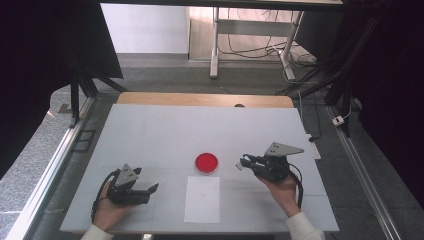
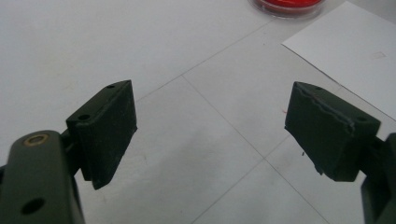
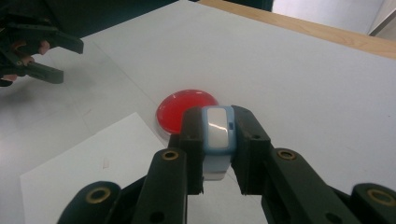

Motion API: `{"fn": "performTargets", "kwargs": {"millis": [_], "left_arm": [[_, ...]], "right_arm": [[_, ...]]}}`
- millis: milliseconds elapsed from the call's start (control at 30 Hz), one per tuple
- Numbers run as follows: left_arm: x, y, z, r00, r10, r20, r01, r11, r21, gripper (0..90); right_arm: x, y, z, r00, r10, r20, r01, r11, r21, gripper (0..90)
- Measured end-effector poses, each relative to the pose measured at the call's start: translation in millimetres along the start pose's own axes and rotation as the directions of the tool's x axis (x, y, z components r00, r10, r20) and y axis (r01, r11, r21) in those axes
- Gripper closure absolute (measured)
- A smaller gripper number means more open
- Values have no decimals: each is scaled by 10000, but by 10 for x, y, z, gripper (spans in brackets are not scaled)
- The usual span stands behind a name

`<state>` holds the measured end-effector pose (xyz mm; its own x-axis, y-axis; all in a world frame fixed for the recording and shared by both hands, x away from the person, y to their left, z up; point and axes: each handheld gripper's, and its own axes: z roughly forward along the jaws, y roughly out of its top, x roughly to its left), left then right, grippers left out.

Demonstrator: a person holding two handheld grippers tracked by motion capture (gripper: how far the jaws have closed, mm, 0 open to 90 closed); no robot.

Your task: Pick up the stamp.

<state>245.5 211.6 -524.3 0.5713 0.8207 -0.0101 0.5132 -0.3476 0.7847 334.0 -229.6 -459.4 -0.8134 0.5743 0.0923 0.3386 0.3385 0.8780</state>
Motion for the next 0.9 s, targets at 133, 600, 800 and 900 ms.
{"fn": "performTargets", "kwargs": {"millis": [133,600,800,900], "left_arm": [[7,1,-2,10000,-16,14,16,10000,-50,168],[-22,22,16,9999,106,-85,-107,9999,-76,168],[-37,33,2,9998,104,-149,-106,9999,-134,169],[-40,39,5,9998,108,-157,-110,9998,-141,168]], "right_arm": [[40,14,24,10000,-3,-35,3,10000,52,755],[155,41,75,9997,92,-221,-92,10000,2,754],[222,34,109,9991,147,-393,-148,9999,-19,754],[251,39,123,9984,199,-530,-203,9998,-79,754]]}}
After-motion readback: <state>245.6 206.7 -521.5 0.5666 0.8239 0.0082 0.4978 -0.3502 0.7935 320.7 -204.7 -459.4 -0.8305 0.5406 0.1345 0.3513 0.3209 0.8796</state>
